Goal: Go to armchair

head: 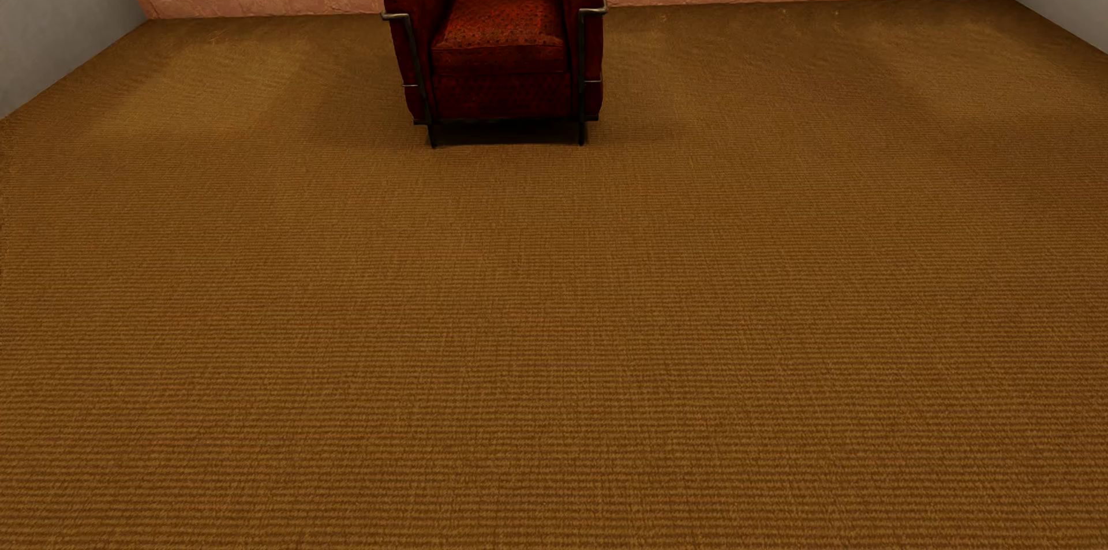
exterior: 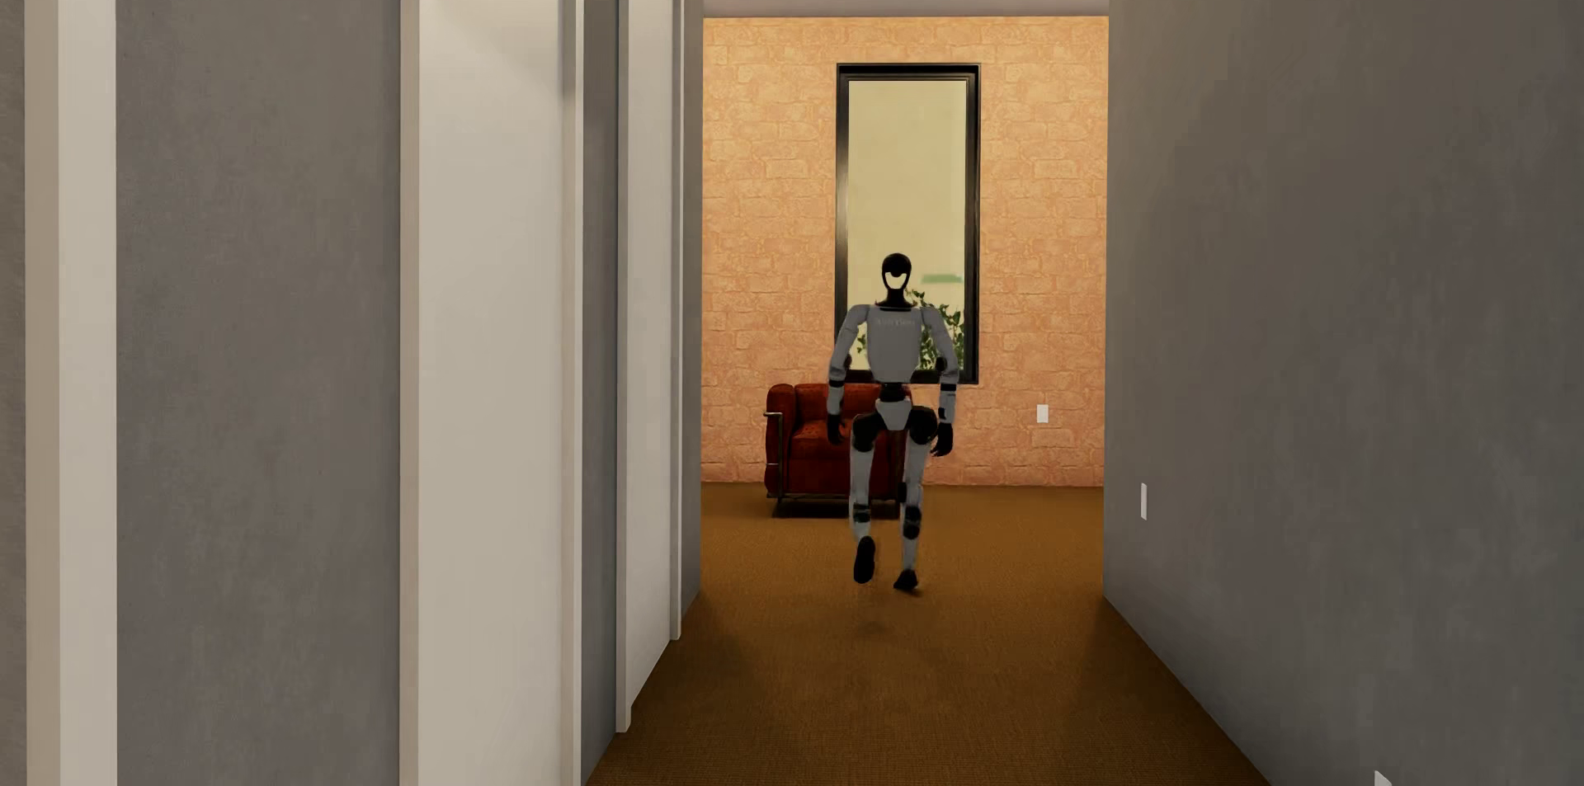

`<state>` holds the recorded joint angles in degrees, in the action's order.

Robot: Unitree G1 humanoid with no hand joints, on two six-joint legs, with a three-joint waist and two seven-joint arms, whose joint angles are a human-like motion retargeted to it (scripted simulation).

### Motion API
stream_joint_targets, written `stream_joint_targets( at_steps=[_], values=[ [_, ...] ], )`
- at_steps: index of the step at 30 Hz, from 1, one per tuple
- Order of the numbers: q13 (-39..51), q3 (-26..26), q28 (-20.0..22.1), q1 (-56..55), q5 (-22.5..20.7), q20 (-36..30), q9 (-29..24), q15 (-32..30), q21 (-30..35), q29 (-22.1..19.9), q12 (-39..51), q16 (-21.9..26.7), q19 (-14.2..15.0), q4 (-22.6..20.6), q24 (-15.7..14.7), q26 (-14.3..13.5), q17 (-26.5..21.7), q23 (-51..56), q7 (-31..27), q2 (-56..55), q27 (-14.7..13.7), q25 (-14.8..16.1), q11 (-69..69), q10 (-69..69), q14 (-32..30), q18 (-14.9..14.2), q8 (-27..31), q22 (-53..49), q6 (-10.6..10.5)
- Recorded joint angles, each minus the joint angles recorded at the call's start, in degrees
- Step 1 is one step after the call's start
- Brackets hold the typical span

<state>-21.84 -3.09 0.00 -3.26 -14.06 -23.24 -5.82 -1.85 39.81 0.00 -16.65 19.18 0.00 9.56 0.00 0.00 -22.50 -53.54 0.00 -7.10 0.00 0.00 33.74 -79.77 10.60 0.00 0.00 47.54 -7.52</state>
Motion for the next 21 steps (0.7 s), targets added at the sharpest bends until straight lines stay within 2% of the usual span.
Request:
stream_joint_targets(
  at_steps=[1, 2, 4, 5, 7, 8, 9, 10, 11, 12, 13, 14, 15, 16, 17, 18, 19, 20, 21],
  values=[
    [3.0, 4.3, 0.0, -4.1, 1.5, -1.5, 0.1, 4.1, -1.6, 0.0, -2.2, 0.3, 0.0, -2.0, 0.0, 0.0, 0.0, 3.1, 0.0, 5.5, 0.0, 0.0, -2.4, 3.4, 3.2, 0.0, 0.0, 2.8, 1.7],
    [5.9, 8.5, 0.0, -7.8, 3.1, -2.9, 0.3, 8.1, -3.9, 0.0, -4.3, 0.7, 0.0, -2.9, 0.0, 0.0, -0.4, 7.3, 0.0, 10.0, 0.0, 0.0, -4.8, 10.6, 3.5, 0.0, 0.0, 5.0, 2.9],
    [12.1, 15.7, 0.0, -11.6, 5.2, -3.7, 0.9, 14.4, -9.0, 0.0, -8.7, 1.5, 0.0, -2.2, 0.0, 0.0, -0.9, 14.4, 0.0, 16.9, 0.0, 0.0, -8.1, 32.2, 0.6, 0.0, 0.0, 7.9, 4.3],
    [15.0, 17.7, 0.0, -13.5, 5.9, -3.4, 1.8, 17.1, -12.5, 0.0, -10.3, 1.6, 0.0, -1.8, 0.0, 0.0, -1.0, 17.6, 0.0, 18.7, 0.0, 0.0, -9.0, 43.7, -2.2, 0.0, 0.0, 8.7, 4.7],
    [19.6, 18.7, 0.0, -17.4, 7.4, -4.1, 3.5, 22.0, -16.9, 0.0, -13.1, 1.7, 0.0, -1.0, 0.0, 0.0, -1.8, 22.6, 0.0, 21.9, 0.0, 0.0, -8.5, 69.1, -21.3, 0.0, 0.0, 9.6, 4.8],
    [20.3, 19.1, 0.0, -19.6, 8.3, -4.4, 3.7, 22.7, -18.8, 0.0, -14.1, 1.7, 0.0, -1.0, 0.0, 0.0, -2.2, 25.3, 0.0, 24.1, 0.0, 0.0, -7.3, 63.1, -15.1, 0.0, 0.0, 9.8, 4.8],
    [19.5, 19.7, 0.0, -21.5, 8.8, -4.9, 3.9, 21.7, -21.0, 0.0, -14.7, 1.6, 0.0, -1.0, 0.0, 0.0, -1.8, 27.4, 0.0, 26.0, 0.0, 0.0, -4.9, 48.2, -6.3, 0.0, 0.0, 10.3, 4.7],
    [17.7, 20.7, 0.0, -22.1, 9.8, -5.3, 4.6, 18.5, -22.4, 0.0, -14.9, 1.6, 0.0, -1.2, 0.0, 0.0, -1.0, 27.8, 0.0, 27.2, 0.0, 0.0, -0.8, 42.4, -8.1, 0.0, 0.0, 11.0, 5.1],
    [15.9, 21.2, 0.0, -21.2, 11.7, -3.3, 4.7, 11.6, -22.2, 0.0, -15.1, 1.4, 0.0, -2.5, 0.0, 0.0, 0.3, 25.2, 0.0, 27.6, 0.0, 0.0, 5.5, 36.9, -9.5, 0.0, 0.0, 11.7, 6.4],
    [13.6, 20.9, 0.0, -18.3, 13.3, -2.1, 4.4, 2.6, -20.7, 0.0, -14.5, 1.6, 0.0, -5.0, 0.0, 0.0, 1.8, 21.4, 0.0, 26.1, 0.0, 0.0, 14.4, 33.9, -7.6, 0.0, 0.0, 11.7, 7.6],
    [12.1, 21.2, 0.0, -14.8, 13.7, 0.4, 4.2, -3.9, -16.8, 0.0, -13.4, 1.4, 0.0, -7.1, 0.0, 0.0, 2.5, 17.1, 0.0, 21.1, 0.0, 0.0, 26.2, 34.3, -5.2, 0.0, 0.0, 10.2, 7.7],
    [12.3, 21.3, 0.0, -10.7, 13.7, 2.5, 3.8, -6.0, -12.9, 0.0, -12.0, 0.7, 0.0, -9.0, 0.0, 0.0, 2.9, 9.6, 0.0, 14.7, 0.0, 0.0, 38.4, 35.8, -4.8, 0.0, 0.0, 8.0, 7.8],
    [13.1, 20.0, 0.0, -6.0, 12.9, 4.1, 3.1, -5.2, -10.1, 0.0, -10.1, 0.1, 0.0, -10.2, 0.0, 0.0, 3.2, -0.5, 0.0, 9.8, 0.0, 0.0, 46.2, 38.1, -4.3, 0.0, 0.0, 4.9, 7.4],
    [11.4, 17.3, 0.0, -1.5, 12.3, 5.2, 2.4, -4.6, -8.1, 0.0, -8.1, -0.5, 0.0, -10.6, 0.0, 0.0, 3.2, -3.7, 0.0, 5.6, 0.0, 0.0, 48.4, 40.4, -2.9, 0.0, 0.0, 1.4, 6.6],
    [8.8, 13.9, 0.0, 2.9, 12.6, 6.2, 1.7, -5.2, -7.3, 0.0, -6.1, -0.8, 0.0, -10.1, 0.0, 0.0, 3.4, -5.9, 0.0, 2.1, 0.0, 0.0, 45.3, 42.6, -2.8, 0.0, 0.0, -2.6, 5.6],
    [5.2, 10.7, 0.0, 5.9, 14.3, 7.3, 1.8, -7.7, -10.8, 0.0, -4.6, -1.2, 0.0, -9.2, 0.0, 0.0, 3.8, -6.2, 0.0, -1.6, 0.0, 0.0, 36.5, 44.5, -3.5, 0.0, 0.0, -7.3, 4.7],
    [2.8, 7.1, 0.0, 9.3, 13.7, 8.2, 1.8, -12.4, -9.6, 0.0, -3.4, -0.8, 0.0, -9.4, 0.0, 0.0, 3.6, -7.1, 0.0, -3.7, 0.0, 0.0, 23.1, 47.4, -5.6, 0.0, 0.0, -11.8, 4.8],
    [2.3, 6.7, 0.0, 12.5, 13.5, 8.8, 2.8, -12.0, 0.3, 0.0, -1.9, 0.0, 0.0, -8.8, 0.0, 0.0, 2.6, -9.9, 0.0, -3.1, 0.0, 0.0, 7.8, 50.2, -8.5, 0.0, 0.0, -15.2, 4.6],
    [-0.1, 5.0, 0.0, 14.3, 12.8, 7.8, 3.9, -8.7, 1.9, 0.0, -1.0, 1.6, 0.0, -7.9, 0.0, 0.0, 2.2, -8.9, 0.0, -0.4, 0.0, 0.0, -9.4, 51.3, -11.0, 0.0, 0.0, -17.2, 4.6]
  ],
)
